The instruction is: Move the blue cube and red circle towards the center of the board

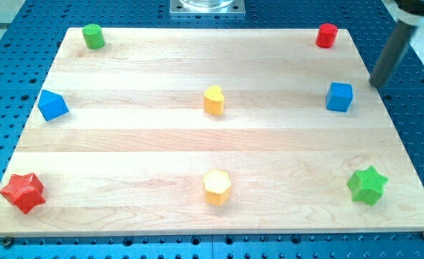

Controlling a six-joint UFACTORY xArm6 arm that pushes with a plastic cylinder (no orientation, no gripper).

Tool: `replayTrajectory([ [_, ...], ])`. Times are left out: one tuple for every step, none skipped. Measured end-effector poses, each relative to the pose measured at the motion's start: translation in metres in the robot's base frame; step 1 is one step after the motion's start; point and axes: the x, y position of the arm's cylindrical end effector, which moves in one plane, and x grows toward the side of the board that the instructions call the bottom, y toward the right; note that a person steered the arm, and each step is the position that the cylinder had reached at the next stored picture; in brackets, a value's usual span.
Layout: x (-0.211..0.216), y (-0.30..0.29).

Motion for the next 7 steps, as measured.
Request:
replayTrajectory([
  [0.011,-0.062],
  [0.011,-0.151],
  [0.019,-0.086],
  [0.038,-0.148],
  [0.044,-0.201],
  [0.044,-0.228],
  [0.015,-0.158],
])
